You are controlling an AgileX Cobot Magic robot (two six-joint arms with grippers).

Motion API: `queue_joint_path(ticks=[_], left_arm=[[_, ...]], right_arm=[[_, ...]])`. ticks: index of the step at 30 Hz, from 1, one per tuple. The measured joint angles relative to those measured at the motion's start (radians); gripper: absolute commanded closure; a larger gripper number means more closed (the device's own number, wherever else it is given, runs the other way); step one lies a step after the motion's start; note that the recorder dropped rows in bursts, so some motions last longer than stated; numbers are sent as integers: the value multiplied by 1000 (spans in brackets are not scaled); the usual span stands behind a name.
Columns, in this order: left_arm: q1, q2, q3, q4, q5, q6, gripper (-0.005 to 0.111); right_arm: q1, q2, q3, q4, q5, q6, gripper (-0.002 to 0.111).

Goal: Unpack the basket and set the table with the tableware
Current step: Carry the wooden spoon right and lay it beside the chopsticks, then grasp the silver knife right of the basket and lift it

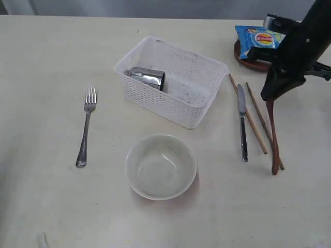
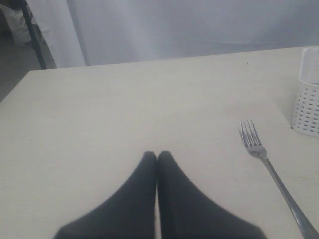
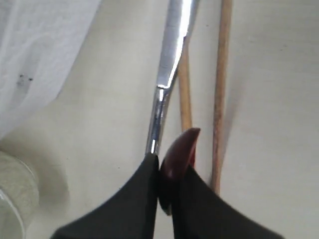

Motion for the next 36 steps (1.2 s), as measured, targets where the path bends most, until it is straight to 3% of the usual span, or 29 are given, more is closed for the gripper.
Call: queue_joint_path(ticks=[6, 10, 12, 17, 20, 24, 31, 36], left_arm=[[0, 0, 0, 0, 0, 0, 107], [0, 0, 0, 0, 0, 0, 107], [0, 0, 0, 0, 0, 0, 107], [0, 0, 0, 0, 0, 0, 107], [0, 0, 0, 0, 0, 0, 107], [0, 0, 0, 0, 0, 0, 107], [0, 0, 0, 0, 0, 0, 107], [0, 0, 0, 0, 0, 0, 107]], right_arm=[[-15, 40, 2, 0, -152, -62, 105], [-15, 43, 2, 5, -262, -99, 66], [-15, 60, 2, 28, -274, -125, 57], [-15, 57, -27, 87, -248, -151, 57], [-7, 2, -59, 123, -160, -153, 68], [66, -33, -38, 116, -65, -112, 70], [221, -33, 56, -134, -132, 81, 70], [243, -33, 123, -262, -202, 195, 70]])
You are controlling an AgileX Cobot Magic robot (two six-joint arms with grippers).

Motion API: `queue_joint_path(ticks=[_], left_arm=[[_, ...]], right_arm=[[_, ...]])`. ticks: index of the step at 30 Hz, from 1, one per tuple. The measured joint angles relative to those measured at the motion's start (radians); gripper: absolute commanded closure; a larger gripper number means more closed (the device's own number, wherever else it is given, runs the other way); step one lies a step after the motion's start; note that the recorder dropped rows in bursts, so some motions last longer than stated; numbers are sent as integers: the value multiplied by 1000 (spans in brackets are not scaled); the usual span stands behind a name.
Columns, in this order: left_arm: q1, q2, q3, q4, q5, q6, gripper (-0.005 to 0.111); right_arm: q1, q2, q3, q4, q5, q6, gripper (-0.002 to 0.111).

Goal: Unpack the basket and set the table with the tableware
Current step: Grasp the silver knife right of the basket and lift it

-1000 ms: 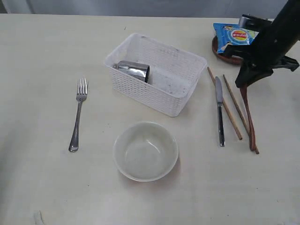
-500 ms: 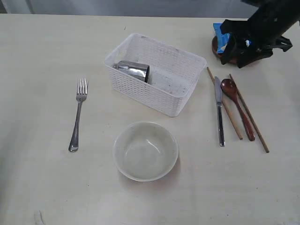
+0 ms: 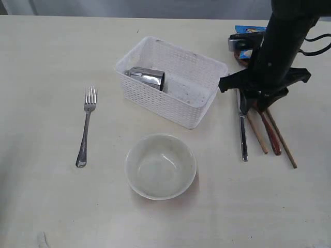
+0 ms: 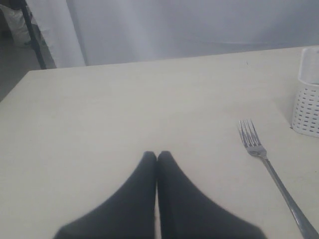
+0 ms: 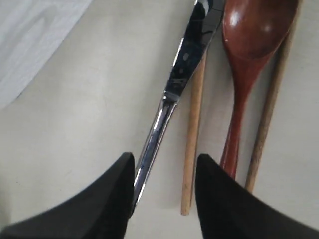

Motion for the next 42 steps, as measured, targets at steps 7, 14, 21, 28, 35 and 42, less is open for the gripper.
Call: queue_joint_path(ticks=[7, 14, 21, 28, 35, 42], left_arm=[[0, 0, 0, 0, 0, 0, 107], [0, 0, 0, 0, 0, 0, 107], [0, 0, 0, 0, 0, 0, 107], [0, 0, 0, 0, 0, 0, 107], [0, 0, 0, 0, 0, 0, 107], [0, 0, 0, 0, 0, 0, 107]], right_arm=[[2, 2, 140, 44, -195, 7, 70], [2, 2, 202, 83, -321, 14, 70], [2, 17, 215, 87, -370, 29, 70], [2, 37, 212, 87, -383, 38, 91], [2, 41, 212, 77, -401, 39, 109], [2, 16, 217, 77, -401, 39, 109]])
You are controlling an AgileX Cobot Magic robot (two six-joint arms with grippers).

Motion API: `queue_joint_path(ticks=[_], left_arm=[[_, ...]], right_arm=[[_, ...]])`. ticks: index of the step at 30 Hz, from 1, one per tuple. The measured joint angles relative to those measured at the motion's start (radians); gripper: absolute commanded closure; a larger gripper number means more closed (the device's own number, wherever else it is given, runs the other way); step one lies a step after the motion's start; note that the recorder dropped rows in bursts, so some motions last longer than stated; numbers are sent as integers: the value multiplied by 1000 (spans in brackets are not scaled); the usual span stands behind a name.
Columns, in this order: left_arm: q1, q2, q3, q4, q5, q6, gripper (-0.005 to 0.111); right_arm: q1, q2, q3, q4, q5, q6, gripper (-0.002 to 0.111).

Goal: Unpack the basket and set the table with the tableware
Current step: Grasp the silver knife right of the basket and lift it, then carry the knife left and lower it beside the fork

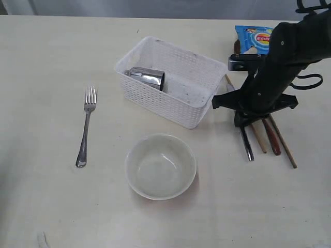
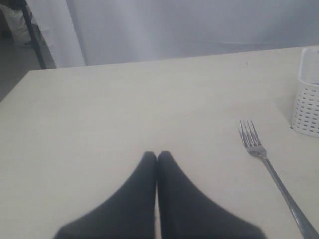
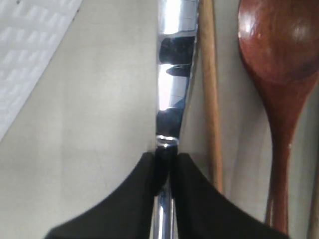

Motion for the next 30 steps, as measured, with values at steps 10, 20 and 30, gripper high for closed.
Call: queue_joint_path(ticks=[10, 20, 30], left_arm=[[0, 0, 0, 0, 0, 0, 107], [0, 0, 0, 0, 0, 0, 107], [0, 0, 0, 0, 0, 0, 107]], right_arm=[[11, -301, 1, 2, 28, 0, 109], [252, -385, -157, 51, 150, 125, 109], [505, -209, -367, 53, 155, 339, 109]])
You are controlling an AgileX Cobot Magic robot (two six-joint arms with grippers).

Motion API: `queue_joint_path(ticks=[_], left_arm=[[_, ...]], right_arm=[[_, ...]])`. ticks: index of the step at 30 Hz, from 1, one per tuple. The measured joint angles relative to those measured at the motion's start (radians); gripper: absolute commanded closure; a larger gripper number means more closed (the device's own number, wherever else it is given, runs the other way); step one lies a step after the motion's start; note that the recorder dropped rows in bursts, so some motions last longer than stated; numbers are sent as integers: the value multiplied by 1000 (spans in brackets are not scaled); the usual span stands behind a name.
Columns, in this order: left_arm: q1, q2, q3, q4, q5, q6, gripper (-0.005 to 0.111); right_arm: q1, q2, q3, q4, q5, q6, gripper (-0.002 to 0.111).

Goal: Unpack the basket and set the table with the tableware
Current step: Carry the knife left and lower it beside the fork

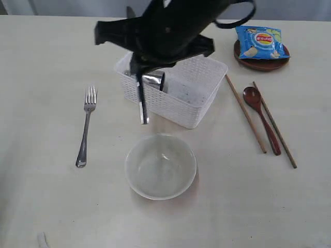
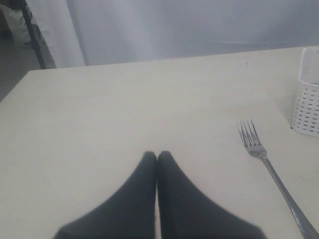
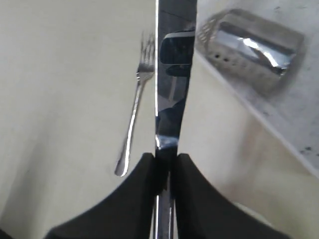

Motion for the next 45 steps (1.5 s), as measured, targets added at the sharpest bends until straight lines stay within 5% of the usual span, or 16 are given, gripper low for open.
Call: queue_joint_path(ticks=[9, 19, 45], left_arm=[[0, 0, 0, 0, 0, 0, 107], [0, 0, 0, 0, 0, 0, 107], [0, 0, 0, 0, 0, 0, 107]], right_arm=[[169, 275, -211, 1, -4, 178, 109], [236, 585, -581, -35, 35, 415, 109], [222, 740, -619, -96, -3, 528, 109]])
